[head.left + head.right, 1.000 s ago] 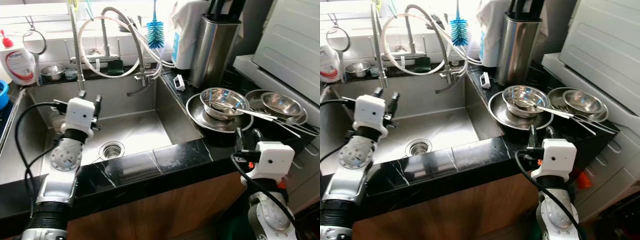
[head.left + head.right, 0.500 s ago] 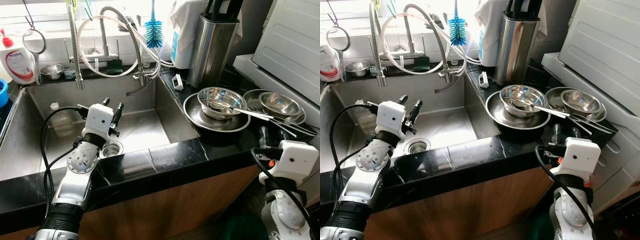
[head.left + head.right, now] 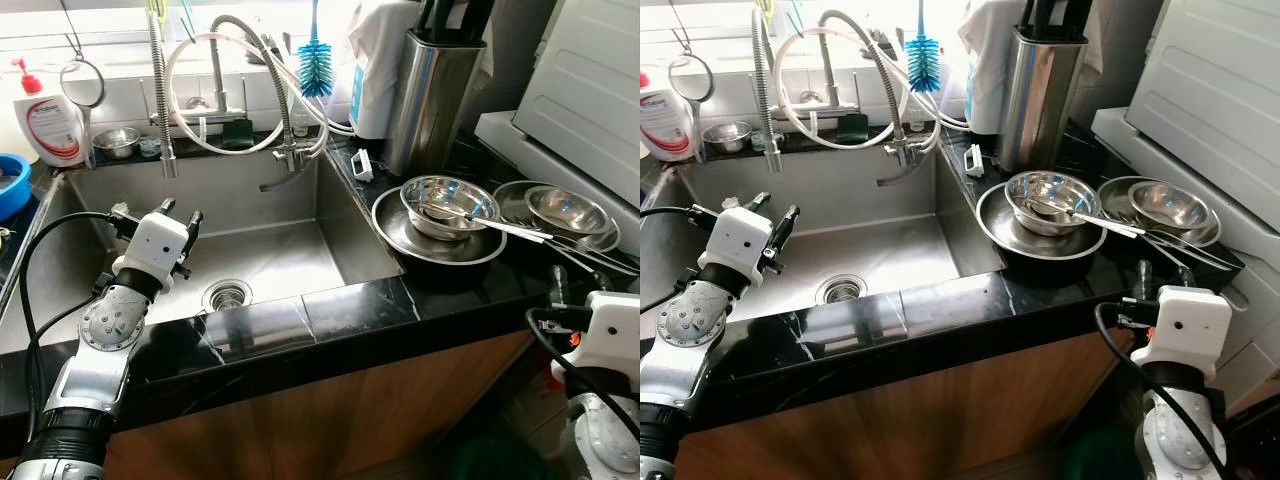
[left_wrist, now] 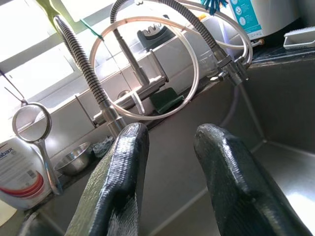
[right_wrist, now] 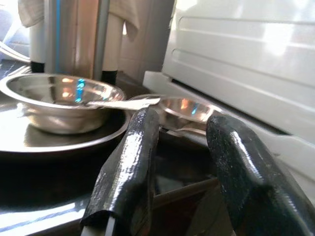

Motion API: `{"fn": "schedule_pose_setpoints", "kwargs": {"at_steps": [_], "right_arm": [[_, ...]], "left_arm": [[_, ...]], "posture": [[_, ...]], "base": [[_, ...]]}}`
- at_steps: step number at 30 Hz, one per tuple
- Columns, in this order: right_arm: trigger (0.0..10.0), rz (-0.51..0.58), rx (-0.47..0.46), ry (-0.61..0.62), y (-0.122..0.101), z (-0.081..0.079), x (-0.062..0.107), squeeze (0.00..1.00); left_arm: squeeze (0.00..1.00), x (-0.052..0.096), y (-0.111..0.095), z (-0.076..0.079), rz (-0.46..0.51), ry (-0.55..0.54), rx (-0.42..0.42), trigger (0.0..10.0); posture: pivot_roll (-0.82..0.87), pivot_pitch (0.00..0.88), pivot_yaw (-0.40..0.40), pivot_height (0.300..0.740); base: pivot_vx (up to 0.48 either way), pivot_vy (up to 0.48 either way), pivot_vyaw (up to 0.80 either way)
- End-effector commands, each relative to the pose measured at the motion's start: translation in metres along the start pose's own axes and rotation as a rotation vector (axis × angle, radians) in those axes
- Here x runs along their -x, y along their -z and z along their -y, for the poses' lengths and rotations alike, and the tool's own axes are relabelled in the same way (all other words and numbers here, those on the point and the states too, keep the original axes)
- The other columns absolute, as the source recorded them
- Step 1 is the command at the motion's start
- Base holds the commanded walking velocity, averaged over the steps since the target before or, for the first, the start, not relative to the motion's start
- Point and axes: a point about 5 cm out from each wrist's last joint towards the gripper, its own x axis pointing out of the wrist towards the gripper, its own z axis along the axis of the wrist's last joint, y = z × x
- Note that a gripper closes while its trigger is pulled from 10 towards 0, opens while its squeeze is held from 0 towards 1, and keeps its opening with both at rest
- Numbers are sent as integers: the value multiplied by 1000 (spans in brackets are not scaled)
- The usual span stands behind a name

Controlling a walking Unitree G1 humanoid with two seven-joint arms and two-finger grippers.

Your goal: Kitchen organization

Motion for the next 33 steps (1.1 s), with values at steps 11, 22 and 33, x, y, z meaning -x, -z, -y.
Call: {"fn": "schedule_pose_setpoints", "kwargs": {"at_steps": [11, 22, 33], "right_arm": [[10000, -7, 56, 9, -3, 17, 1, 0], [10000, -12, 40, -13, -3, 12, 0, 0], [10000, -21, 31, -18, -2, 9, 2, 0]], "left_arm": [[0, -19, 0, 9, -76, 100, 490, 10000], [0, -14, -12, 13, -135, 520, 993, 10000], [0, -27, -18, 7, -125, 347, 803, 10000]], "posture": [[28, 0, -25, 740], [30, 0, -21, 740], [28, 0, -21, 740]], "base": [[0, 0, 0], [0, 0, 0], [0, 0, 0]]}}
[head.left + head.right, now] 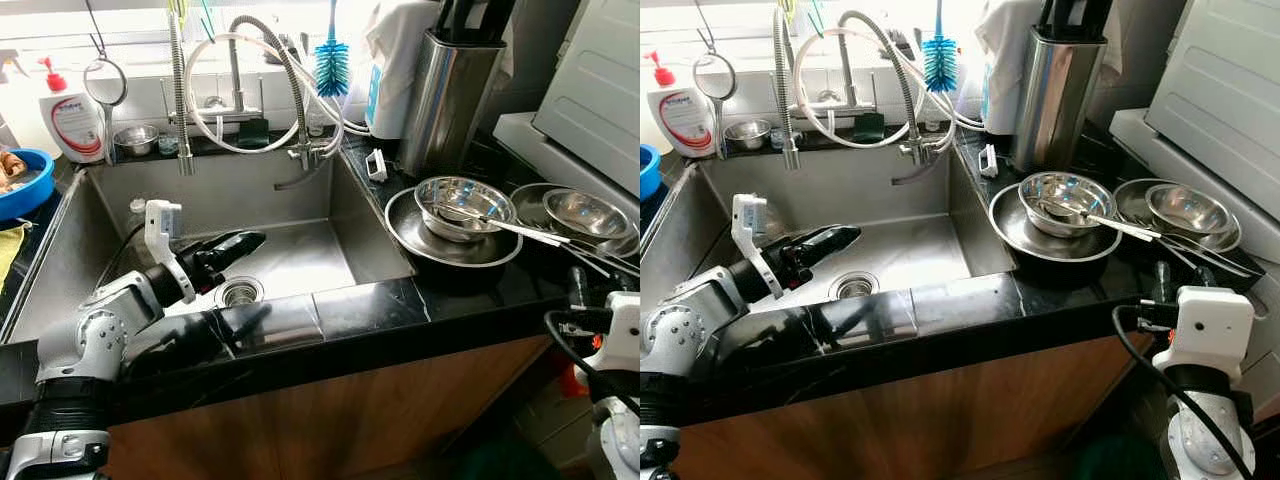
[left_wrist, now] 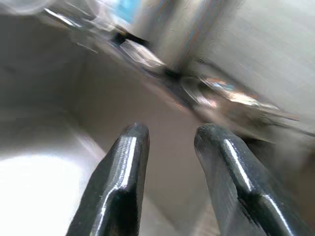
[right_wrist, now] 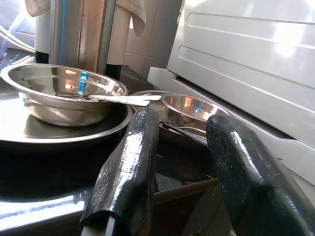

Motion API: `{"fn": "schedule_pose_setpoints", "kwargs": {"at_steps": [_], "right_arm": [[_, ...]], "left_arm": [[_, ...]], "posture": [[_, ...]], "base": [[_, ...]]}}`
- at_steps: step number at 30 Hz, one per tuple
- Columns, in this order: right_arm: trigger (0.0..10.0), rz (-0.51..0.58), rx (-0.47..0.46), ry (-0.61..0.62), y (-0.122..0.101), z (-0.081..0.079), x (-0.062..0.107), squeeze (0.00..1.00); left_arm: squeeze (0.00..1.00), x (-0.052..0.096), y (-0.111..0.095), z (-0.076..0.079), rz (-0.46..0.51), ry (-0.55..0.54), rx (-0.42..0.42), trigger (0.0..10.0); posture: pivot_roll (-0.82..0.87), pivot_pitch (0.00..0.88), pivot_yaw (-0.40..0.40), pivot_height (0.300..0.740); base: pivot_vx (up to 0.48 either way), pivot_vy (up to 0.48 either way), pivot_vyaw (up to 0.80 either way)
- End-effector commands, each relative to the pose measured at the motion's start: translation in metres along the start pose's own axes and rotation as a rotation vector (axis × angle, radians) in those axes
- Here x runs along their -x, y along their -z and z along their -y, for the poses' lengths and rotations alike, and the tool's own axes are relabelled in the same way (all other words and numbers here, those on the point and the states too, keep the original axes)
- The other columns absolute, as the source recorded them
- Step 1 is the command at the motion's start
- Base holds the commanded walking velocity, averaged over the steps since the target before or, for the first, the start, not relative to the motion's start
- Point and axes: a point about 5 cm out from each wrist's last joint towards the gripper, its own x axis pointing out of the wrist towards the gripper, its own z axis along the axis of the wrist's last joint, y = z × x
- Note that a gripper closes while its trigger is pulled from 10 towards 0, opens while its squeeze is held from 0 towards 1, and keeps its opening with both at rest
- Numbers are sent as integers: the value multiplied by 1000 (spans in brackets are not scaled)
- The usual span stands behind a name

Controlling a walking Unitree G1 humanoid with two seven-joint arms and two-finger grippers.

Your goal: Kitchen organization

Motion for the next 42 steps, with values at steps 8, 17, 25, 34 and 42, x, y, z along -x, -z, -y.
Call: {"fn": "schedule_pose_setpoints", "kwargs": {"at_steps": [8, 17, 25, 34, 42], "right_arm": [[10000, 23, -1, 1, -6, -2, -2, 0], [10000, 22, -3, 9, -5, 1, -2, 0], [10000, 25, -13, 7, -5, -4, -3, 0], [10000, -73, -74, 61, 8, -2, -4, 0], [10000, -68, -69, 56, 6, -3, -7, 0]], "left_arm": [[0, 0, -40, -1, 143, -306, -908, 10000], [0, 6, -34, 27, 277, -56, -1626, 10000], [0, 11, -8, 34, 364, 120, -1754, 10000], [0, 9, 9, 50, 472, 238, -1732, 10000], [0, 6, 16, 59, 517, 274, -1710, 10000]], "posture": [[27, 0, -21, 740], [38, 0, -22, 740], [38, 0, -19, 740], [36, 0, -18, 740], [34, 0, -19, 740]], "base": [[0, 0, 0], [0, 0, 0], [0, 0, 0], [0, 0, 0], [0, 0, 0]]}}
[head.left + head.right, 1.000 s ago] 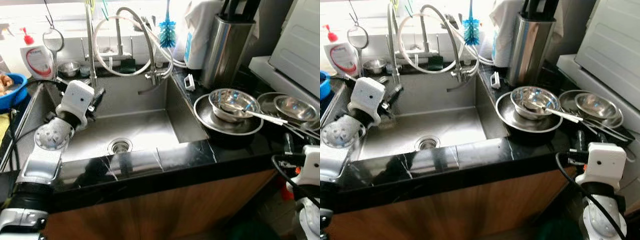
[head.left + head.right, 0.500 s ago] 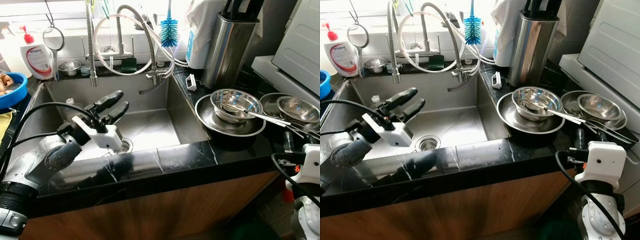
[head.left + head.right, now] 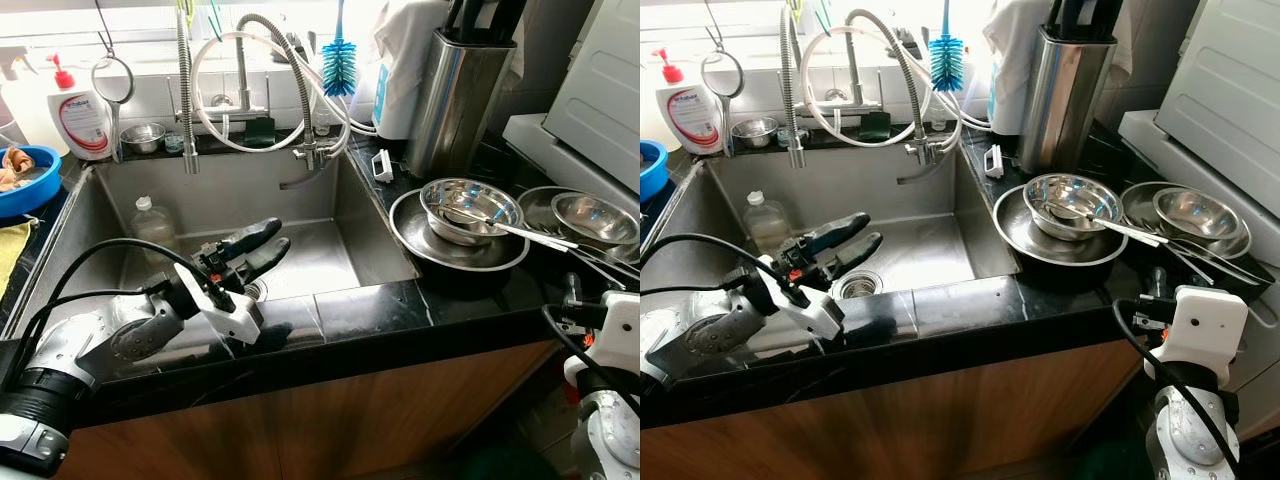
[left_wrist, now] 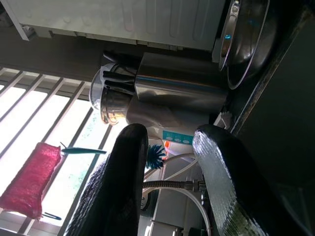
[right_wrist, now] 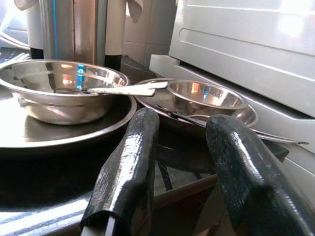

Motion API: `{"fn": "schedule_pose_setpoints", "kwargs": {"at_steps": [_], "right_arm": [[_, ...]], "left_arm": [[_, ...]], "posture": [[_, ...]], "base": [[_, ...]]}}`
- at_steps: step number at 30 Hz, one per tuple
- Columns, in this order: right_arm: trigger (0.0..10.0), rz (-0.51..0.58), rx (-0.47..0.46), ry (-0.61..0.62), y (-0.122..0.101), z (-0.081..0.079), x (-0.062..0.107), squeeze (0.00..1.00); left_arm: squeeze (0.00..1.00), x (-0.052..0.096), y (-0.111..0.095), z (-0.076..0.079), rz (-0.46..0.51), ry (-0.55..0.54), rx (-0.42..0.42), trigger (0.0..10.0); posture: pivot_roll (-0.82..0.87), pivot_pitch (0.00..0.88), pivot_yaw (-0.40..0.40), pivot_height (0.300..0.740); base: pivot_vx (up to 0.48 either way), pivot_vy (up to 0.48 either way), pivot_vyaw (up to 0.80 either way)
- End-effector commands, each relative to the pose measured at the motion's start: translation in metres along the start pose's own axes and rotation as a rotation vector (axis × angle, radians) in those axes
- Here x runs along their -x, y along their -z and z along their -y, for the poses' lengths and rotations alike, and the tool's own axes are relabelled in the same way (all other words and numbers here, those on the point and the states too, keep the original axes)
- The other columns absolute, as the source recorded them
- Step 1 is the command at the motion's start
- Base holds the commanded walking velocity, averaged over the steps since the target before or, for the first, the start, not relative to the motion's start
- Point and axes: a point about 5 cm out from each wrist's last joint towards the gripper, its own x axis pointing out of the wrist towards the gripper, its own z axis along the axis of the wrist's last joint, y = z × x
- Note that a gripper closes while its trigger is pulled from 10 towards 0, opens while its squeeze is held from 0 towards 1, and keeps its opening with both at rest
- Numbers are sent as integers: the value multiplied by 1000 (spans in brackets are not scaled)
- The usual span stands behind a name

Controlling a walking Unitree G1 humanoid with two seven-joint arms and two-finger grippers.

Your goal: Kitchen organization

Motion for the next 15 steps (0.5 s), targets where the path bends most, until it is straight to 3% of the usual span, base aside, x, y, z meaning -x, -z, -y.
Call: {"fn": "schedule_pose_setpoints", "kwargs": {"at_steps": [1, 4, 5, 6, 8, 11, 12, 15], "right_arm": [[10000, -7, -2, 17, 0, 4, -2, 0], [10000, -9, -11, 28, -2, 6, -2, 0], [10000, -9, -11, 28, -2, 6, -2, 0], [10000, -9, -14, 29, -3, 6, -3, 0], [10000, -2, -49, 32, -5, 5, -5, 0], [10000, 3, -65, 29, -6, 4, -6, 0], [10000, 11, -114, 28, -7, 2, -8, 1000], [10000, 23, -210, 36, -11, 0, -11, 1000]], "left_arm": [[0, -2, -2, 3, 15, -3, 11, 10000], [0, 2, 17, 3, -156, -77, 100, 10000], [0, 2, 17, 3, -156, -77, 100, 10000], [0, 4, 31, -2, -282, -156, 159, 10000], [0, 6, 44, -4, -402, -227, 218, 10000], [0, 6, 46, -3, -426, -242, 234, 10000], [0, 6, 49, -1, -469, -274, 267, 10000], [0, 4, 47, 4, -492, -292, 294, 10000]], "posture": [[33, 0, -20, 740], [25, 0, -20, 740], [25, 0, -20, 740], [26, 0, -22, 740], [30, 0, -25, 740], [30, 0, -25, 740], [35, 0, -27, 740], [34, 0, -27, 740]], "base": [[0, 0, 0], [0, 0, 0], [0, 0, 0], [0, 0, 0], [0, 0, 0], [0, 0, 0], [0, 0, 0], [0, 0, 0]]}}
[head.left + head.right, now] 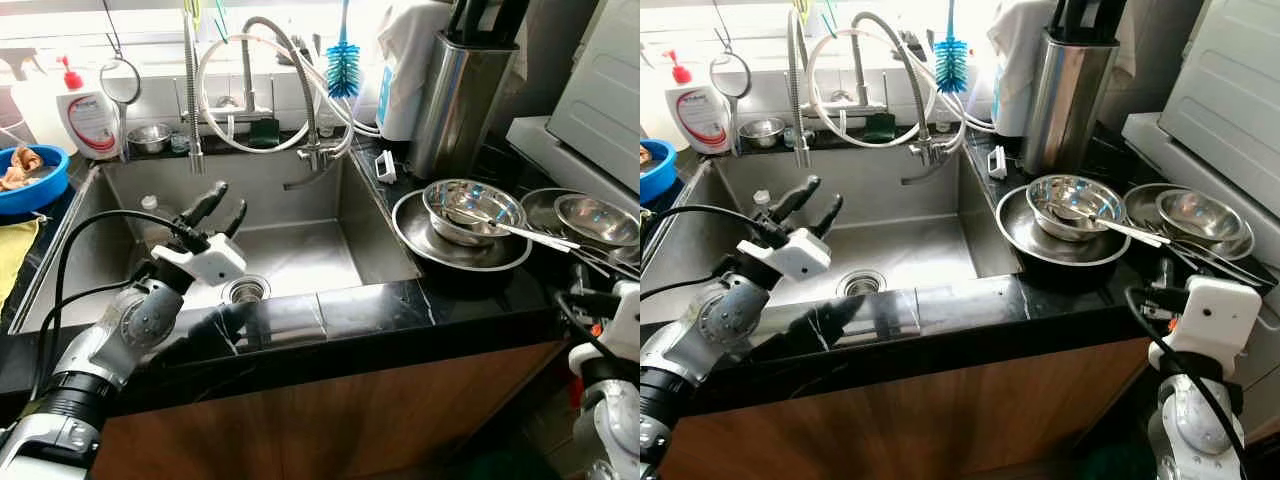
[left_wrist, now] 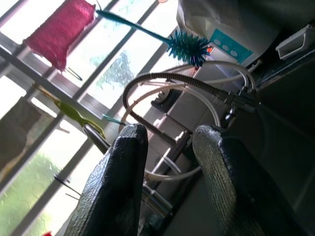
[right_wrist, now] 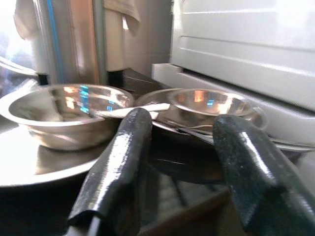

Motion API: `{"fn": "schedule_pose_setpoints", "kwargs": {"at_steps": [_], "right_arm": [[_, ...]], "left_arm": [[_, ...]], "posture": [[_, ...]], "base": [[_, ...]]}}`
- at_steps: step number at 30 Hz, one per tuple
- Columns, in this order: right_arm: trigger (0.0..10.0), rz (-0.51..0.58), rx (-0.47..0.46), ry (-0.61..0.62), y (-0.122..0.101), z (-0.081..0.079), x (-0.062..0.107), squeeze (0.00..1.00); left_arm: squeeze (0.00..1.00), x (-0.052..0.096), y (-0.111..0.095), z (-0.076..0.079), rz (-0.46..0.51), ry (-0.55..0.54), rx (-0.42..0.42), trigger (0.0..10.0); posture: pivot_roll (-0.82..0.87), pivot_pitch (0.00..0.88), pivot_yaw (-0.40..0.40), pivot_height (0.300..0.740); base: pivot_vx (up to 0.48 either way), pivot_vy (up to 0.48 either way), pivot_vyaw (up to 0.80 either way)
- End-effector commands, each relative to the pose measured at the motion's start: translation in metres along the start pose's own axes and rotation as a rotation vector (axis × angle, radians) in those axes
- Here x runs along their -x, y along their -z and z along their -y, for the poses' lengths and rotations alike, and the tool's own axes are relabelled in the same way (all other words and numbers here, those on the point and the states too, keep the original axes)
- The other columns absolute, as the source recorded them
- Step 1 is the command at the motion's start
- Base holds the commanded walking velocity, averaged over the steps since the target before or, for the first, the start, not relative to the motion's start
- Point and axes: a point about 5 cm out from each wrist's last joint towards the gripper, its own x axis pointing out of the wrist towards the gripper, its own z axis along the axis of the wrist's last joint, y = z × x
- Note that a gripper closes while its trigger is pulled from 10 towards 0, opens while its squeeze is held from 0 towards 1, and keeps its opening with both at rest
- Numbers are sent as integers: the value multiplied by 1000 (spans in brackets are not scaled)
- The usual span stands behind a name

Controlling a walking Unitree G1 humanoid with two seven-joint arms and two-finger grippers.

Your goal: Kitchen organization

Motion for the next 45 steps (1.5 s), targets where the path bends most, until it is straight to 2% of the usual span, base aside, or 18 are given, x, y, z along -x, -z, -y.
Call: {"fn": "schedule_pose_setpoints", "kwargs": {"at_steps": [1, 3, 4, 5, 6, 10, 15, 16, 17, 20, 21, 23, 24, 32, 45], "right_arm": [[10000, 4, -69, 24, -2, 2, -2, 1000], [10000, 4, -71, 23, -3, 2, -4, 1000], [10000, 5, -72, 19, -3, 2, -4, 835], [10000, 4, -82, 18, -3, 2, -6, 0], [10000, 4, -82, 18, -3, 2, -6, 0], [10000, 16, -204, 33, -4, 2, -10, 0], [10000, 13, -284, 53, -3, 2, -16, 0], [10000, 8, -308, 59, -2, 3, -18, 937], [10000, 3, -343, 65, -1, 3, -19, 1000], [10000, -6, -345, 63, 0, 3, -22, 1000], [10000, -22, -326, 55, 2, 3, -24, 275], [10000, -29, -319, 54, 2, 2, -25, 275], [10000, -33, -323, 57, 3, 3, -26, 0], [10000, -50, -343, 37, 5, -1, -38, 0], [10000, -57, -363, -14, 5, -12, -46, 0]], "left_arm": [[0, -2, 0, 0, -20, -13, 16, 10000], [0, -2, -1, 3, -19, -2, 31, 10000], [0, -2, -1, 4, -22, 4, 37, 10000], [0, -3, -1, 5, -29, 10, 44, 10000], [0, -3, -1, 5, -29, 10, 44, 10000], [0, -4, 0, 6, -56, 17, 58, 10000], [0, -5, 1, 6, -60, 17, 59, 10000], [0, -5, 0, 6, -61, 17, 60, 10000], [0, -5, 0, 6, -61, 17, 62, 10000], [0, -5, -1, 6, -59, 17, 63, 10000], [0, -5, -1, 6, -59, 18, 66, 10000], [0, -5, -2, 6, -59, 19, 67, 10000], [0, -5, -2, 6, -59, 20, 69, 10000], [0, -6, -4, 6, -67, 14, 71, 10000], [0, -4, -3, 2, -91, -3, 67, 10000]], "posture": [[34, 0, -27, 740], [33, 0, -27, 740], [31, 0, -26, 740], [29, 0, -24, 740], [29, 0, -24, 740], [35, 0, -25, 740], [37, 0, -27, 740], [37, 0, -27, 740], [41, 0, -28, 740], [42, 0, -28, 740], [42, 0, -28, 740], [42, 0, -28, 740], [42, 0, -28, 740], [45, 0, -36, 740], [56, 0, -47, 740]], "base": [[0, 0, 0], [0, 0, 0], [0, 0, 0], [0, 0, 0], [0, 0, 0], [0, 0, 0], [0, 0, 0], [0, 0, 0], [0, 0, 0], [0, 0, 0], [0, 0, 0], [0, 0, 0], [0, 0, 0], [0, 0, 0], [0, 0, 0]]}}
